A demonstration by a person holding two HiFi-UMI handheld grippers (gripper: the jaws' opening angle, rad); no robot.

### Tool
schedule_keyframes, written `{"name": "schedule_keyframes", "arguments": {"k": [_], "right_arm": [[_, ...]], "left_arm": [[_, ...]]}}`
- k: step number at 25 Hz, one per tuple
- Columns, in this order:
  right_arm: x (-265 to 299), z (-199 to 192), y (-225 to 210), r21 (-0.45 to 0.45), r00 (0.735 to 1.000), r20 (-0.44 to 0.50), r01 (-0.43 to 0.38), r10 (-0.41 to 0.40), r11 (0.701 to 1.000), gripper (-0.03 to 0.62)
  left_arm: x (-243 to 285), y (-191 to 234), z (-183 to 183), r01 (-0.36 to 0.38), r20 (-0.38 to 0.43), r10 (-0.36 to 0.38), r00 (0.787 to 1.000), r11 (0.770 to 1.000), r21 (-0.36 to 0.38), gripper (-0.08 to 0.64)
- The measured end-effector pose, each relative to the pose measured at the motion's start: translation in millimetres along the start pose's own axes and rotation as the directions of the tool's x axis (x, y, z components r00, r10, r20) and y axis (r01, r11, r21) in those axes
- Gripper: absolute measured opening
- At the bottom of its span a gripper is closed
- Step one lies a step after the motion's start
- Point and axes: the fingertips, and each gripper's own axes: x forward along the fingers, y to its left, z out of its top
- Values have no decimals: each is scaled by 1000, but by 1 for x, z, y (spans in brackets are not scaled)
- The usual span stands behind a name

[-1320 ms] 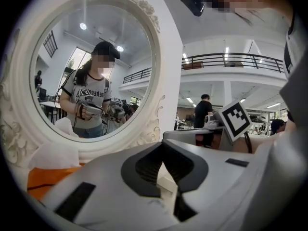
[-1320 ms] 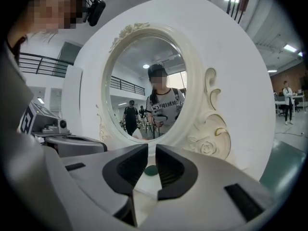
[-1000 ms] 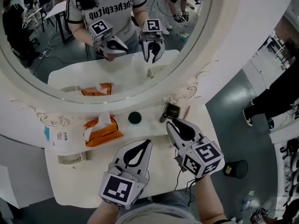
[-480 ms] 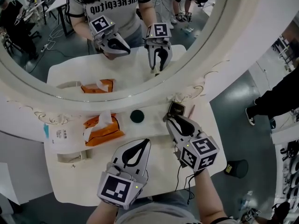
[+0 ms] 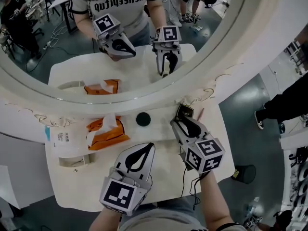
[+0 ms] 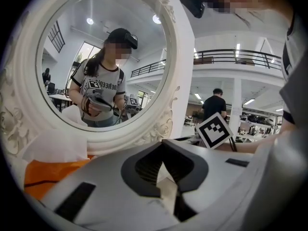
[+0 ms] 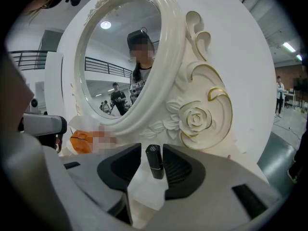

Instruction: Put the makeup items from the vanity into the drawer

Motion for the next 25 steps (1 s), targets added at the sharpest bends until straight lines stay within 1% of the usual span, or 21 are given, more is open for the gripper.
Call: {"name": "schedule_keyframes", "arguments": {"k": [4, 7, 10, 13, 22, 25], "right_arm": [[6, -4, 0, 5, 1000, -18, -2, 2, 1000, 169], [9, -8, 0, 6, 1000, -29, -3, 4, 1000, 167], [10, -10, -2, 2, 999, -31, 13, -13, 1000, 163], [9, -9, -4, -7, 999, -24, 38, -38, 999, 124], [2, -3, -3, -12, 999, -6, 43, -43, 999, 109], [-4, 0, -4, -16, 999, 6, 48, -48, 999, 109]], "left_arm": [[1, 4, -1, -6, -4, 6, 1000, 1000, -3, 40], [1, 8, -2, -16, 8, 16, 1000, 1000, 7, 40], [0, 10, -3, -20, -9, 20, 1000, 1000, -10, 40], [1, 13, -2, -25, 9, 25, 1000, 1000, 3, 40], [3, 11, -1, -15, 36, 14, 999, 999, 31, 40], [4, 5, -1, 3, 12, -3, 1000, 1000, 18, 40]]}}
